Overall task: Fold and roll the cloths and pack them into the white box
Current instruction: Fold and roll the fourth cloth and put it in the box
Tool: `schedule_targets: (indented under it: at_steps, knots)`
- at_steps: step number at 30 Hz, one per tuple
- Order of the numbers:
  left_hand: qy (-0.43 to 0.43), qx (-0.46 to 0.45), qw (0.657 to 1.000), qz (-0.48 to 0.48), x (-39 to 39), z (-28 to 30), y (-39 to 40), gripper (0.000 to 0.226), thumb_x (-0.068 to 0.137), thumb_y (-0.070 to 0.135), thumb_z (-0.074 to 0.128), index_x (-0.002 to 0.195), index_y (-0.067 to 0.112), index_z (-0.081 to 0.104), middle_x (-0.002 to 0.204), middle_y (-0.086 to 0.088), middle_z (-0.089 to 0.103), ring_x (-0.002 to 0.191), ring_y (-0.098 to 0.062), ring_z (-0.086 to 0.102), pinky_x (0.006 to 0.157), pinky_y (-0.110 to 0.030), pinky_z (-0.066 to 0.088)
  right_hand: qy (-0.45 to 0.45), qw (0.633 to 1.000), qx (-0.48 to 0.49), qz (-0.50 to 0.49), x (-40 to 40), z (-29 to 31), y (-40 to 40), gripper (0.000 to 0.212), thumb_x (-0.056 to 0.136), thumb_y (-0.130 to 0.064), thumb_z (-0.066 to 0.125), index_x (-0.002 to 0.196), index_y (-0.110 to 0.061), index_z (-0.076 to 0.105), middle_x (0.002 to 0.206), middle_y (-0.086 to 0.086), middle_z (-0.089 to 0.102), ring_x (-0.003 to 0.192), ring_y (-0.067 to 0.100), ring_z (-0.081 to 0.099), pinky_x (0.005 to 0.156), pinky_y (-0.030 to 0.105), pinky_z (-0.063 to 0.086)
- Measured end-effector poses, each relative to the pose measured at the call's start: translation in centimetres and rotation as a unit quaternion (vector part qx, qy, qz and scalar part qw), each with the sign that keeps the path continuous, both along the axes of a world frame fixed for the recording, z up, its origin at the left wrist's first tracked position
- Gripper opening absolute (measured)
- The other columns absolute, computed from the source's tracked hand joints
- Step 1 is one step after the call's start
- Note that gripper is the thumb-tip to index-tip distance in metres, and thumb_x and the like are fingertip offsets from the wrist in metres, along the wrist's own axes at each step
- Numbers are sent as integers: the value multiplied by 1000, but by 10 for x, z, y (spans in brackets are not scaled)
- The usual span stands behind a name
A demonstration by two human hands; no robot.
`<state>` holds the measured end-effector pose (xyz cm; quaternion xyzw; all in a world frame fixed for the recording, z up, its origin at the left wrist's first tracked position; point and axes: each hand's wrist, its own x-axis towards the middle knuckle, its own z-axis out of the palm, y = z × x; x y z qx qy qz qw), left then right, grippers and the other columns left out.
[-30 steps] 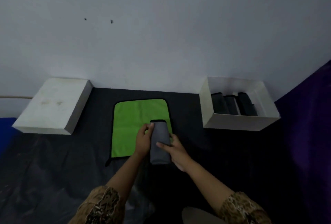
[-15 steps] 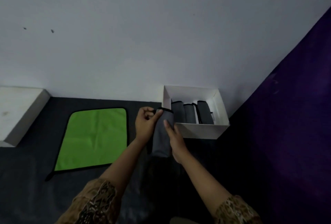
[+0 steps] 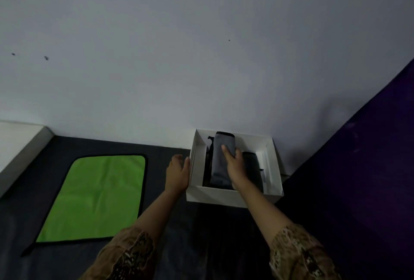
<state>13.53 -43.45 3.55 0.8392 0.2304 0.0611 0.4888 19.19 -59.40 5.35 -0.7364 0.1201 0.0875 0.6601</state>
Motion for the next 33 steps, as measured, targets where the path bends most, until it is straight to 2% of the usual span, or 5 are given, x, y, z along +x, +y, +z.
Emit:
schedule_targets:
  at_steps: [7, 16, 22, 28, 33]
  knots:
    - [21, -19, 999, -14, 17, -22, -6, 35, 100, 35, 31, 106, 8, 53, 99, -9, 61, 94, -28, 60, 73, -29, 38, 76, 995, -65, 28, 36, -45, 36, 53, 92, -44, 53, 131, -10, 43, 130, 16, 56, 115, 33, 55, 91, 35, 45]
    - [30, 79, 995, -59, 20, -35, -7, 36, 103, 23, 24, 99, 0, 51, 101, -20, 58, 96, -34, 56, 80, -36, 41, 88, 989, -108, -52, 45, -67, 62, 58, 82, -31, 71, 123, -7, 38, 123, 20, 57, 108, 34, 59, 91, 37, 46]
    - [16, 73, 996, -48, 20, -36, -7, 38, 102, 26, 25, 98, 1, 53, 98, -20, 59, 94, -35, 57, 79, -42, 43, 18, 952, -293, 90, 33, -60, 62, 43, 84, -27, 64, 119, -10, 46, 129, 21, 46, 118, 35, 49, 101, 39, 42]
    - [33, 50, 997, -48, 21, -37, -7, 38, 102, 29, 24, 104, 4, 53, 105, -19, 59, 100, -33, 56, 79, -35, 41, 89, 886, -328, 316, 17, -55, 59, 70, 88, -42, 51, 147, -43, 13, 159, 11, -7, 138, 43, 29, 114, 48, 30]
    - [61, 66, 994, -63, 20, -31, -5, 43, 102, 29, 23, 130, 6, 46, 132, -16, 53, 124, -32, 49, 102, -38, 40, 60, 834, -412, 362, 16, -57, 53, 68, 93, -40, 44, 148, -48, 4, 160, 13, -5, 138, 45, 25, 115, 47, 27]
